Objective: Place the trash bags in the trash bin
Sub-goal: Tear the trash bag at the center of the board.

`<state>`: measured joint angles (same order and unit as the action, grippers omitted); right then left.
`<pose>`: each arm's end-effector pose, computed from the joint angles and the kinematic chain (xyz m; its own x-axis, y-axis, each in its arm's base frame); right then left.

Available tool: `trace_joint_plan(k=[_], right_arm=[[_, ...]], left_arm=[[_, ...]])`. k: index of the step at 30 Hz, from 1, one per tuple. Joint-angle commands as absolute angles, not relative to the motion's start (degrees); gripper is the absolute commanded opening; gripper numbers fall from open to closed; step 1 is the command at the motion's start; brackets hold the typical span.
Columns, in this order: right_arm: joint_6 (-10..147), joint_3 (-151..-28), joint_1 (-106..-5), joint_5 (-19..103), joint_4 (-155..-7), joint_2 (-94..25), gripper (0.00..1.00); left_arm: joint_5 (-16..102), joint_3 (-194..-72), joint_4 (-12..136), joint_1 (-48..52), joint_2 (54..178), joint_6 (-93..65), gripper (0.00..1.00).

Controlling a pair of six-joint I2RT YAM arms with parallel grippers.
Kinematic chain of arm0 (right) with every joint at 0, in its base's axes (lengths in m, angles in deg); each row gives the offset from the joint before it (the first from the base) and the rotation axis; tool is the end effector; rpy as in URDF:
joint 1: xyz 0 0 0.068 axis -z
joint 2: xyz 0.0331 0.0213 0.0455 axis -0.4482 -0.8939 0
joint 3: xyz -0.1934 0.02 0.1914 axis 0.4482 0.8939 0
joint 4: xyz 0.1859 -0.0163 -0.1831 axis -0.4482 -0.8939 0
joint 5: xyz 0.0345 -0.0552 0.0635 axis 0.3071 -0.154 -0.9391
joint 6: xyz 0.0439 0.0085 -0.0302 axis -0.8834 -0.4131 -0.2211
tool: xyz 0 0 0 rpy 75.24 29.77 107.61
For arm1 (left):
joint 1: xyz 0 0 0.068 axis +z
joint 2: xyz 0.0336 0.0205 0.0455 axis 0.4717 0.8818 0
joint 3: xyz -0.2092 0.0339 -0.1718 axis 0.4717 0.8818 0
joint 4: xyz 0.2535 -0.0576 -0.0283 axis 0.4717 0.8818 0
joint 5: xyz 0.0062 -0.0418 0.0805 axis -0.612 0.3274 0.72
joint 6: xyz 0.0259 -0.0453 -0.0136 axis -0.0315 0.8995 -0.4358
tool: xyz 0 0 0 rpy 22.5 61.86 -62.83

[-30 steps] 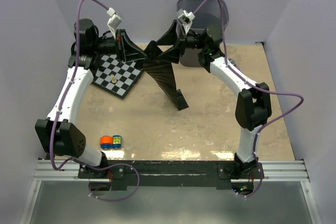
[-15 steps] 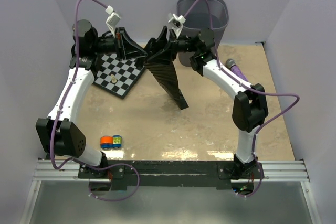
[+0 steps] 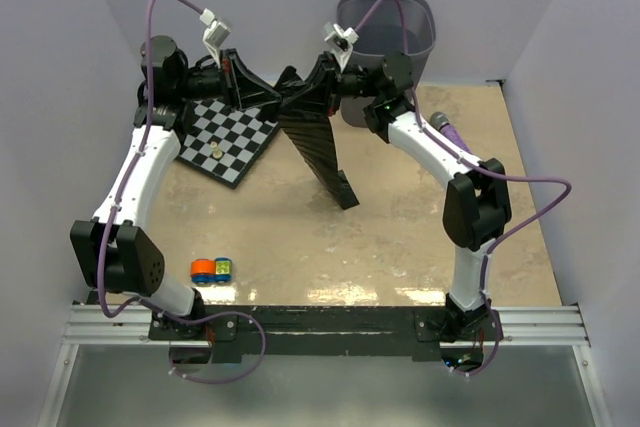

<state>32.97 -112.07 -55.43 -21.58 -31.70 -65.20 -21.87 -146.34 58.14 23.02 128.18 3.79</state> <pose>0.3688 0.2412 0.4095 -0.1814 0.1427 -0.9730 -0.9561 -0.2570 0.1405 0.3357 -0.0643 0.4344 -0.4145 -0.1057 -0.9039 0.8865 0.1774 -0.4273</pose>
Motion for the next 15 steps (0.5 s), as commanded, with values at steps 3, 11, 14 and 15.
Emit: trace_joint_plan(k=[3,11,14,15], right_arm=[[31.2,-112.9,-55.1,-26.4,-27.8,-63.0,0.00],[27.1,-111.9,-55.6,-30.8,-23.0,-62.2,0.00],[25.1,-111.7,-55.7,-31.4,-21.7,-62.1,0.00],[24.1,-111.7,-55.8,-31.7,-20.8,-62.1,0.00]], left_arm=[[-15.6,-150.5,61.6,23.7,129.5,-1.5,0.00],[-6.1,-152.0,68.4,23.5,130.7,-8.3,0.00],[-3.5,-150.8,68.4,23.4,130.7,-8.7,0.00],[-2.7,-150.5,68.2,23.2,130.7,-8.7,0.00]])
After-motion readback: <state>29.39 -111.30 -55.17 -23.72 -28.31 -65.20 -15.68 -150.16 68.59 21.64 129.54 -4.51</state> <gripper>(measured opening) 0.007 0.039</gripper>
